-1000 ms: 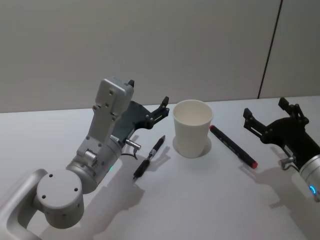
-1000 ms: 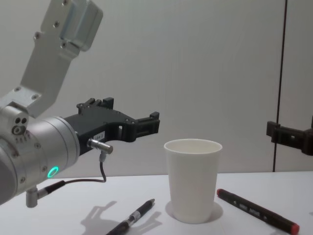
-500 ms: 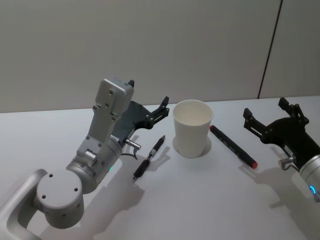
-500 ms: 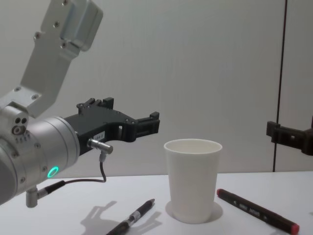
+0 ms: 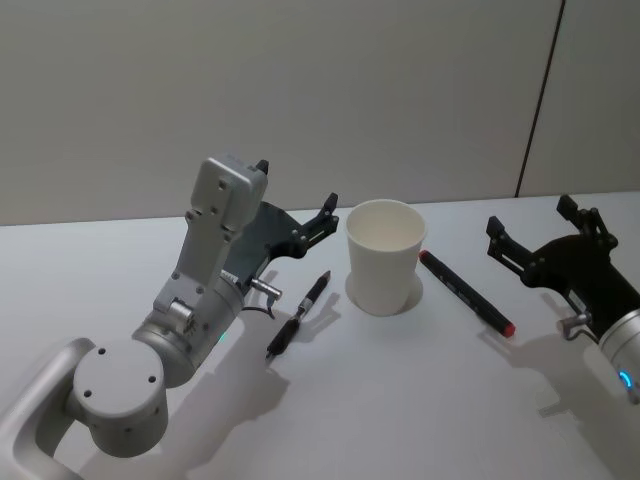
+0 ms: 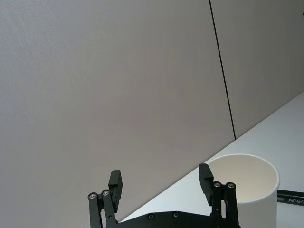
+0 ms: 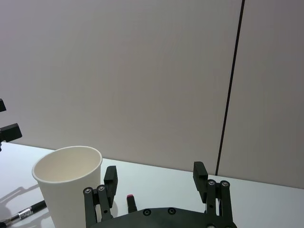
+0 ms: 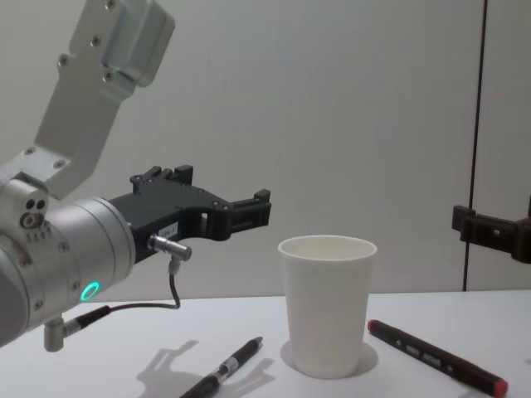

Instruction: Place the pen into the pen holder.

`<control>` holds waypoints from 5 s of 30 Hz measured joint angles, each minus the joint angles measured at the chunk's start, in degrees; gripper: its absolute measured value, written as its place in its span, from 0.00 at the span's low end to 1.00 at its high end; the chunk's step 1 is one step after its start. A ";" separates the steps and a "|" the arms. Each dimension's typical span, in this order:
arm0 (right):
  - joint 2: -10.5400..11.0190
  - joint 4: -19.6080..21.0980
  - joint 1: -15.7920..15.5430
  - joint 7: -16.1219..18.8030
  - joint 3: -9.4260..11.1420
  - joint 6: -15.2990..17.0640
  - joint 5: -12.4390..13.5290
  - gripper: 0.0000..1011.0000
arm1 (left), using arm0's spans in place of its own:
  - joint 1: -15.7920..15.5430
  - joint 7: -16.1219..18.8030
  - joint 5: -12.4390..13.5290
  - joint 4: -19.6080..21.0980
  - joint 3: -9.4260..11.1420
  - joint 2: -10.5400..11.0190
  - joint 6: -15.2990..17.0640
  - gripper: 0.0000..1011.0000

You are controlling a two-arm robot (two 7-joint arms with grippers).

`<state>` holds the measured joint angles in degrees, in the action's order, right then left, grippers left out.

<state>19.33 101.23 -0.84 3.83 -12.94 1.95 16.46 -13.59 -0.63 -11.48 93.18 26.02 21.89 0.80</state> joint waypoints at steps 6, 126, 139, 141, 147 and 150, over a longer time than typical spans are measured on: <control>0.00 0.00 0.00 0.00 0.00 0.00 0.00 0.99 | 0.00 0.00 0.00 0.00 0.00 0.00 0.00 0.99; 0.00 0.00 0.00 0.00 0.00 0.00 0.00 0.99 | 0.00 0.00 0.00 0.00 0.00 0.00 0.00 0.99; 0.00 0.00 0.00 0.00 0.00 0.00 0.00 0.99 | 0.00 0.00 0.00 0.00 0.00 0.00 0.00 0.99; 0.00 0.00 0.00 0.00 0.00 0.00 0.00 0.99 | 0.00 0.00 0.00 0.00 0.00 0.00 0.00 0.99; 0.00 0.00 0.00 0.00 0.00 0.00 0.00 0.99 | 0.00 0.00 0.00 0.00 0.00 0.00 0.00 0.99; 0.00 0.00 0.00 0.00 0.00 0.00 0.00 0.99 | 0.00 0.00 0.00 0.00 0.00 0.00 0.00 0.99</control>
<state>19.33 101.23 -0.84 3.82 -12.94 1.95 16.46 -13.59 -0.62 -11.48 93.18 26.02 21.90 0.80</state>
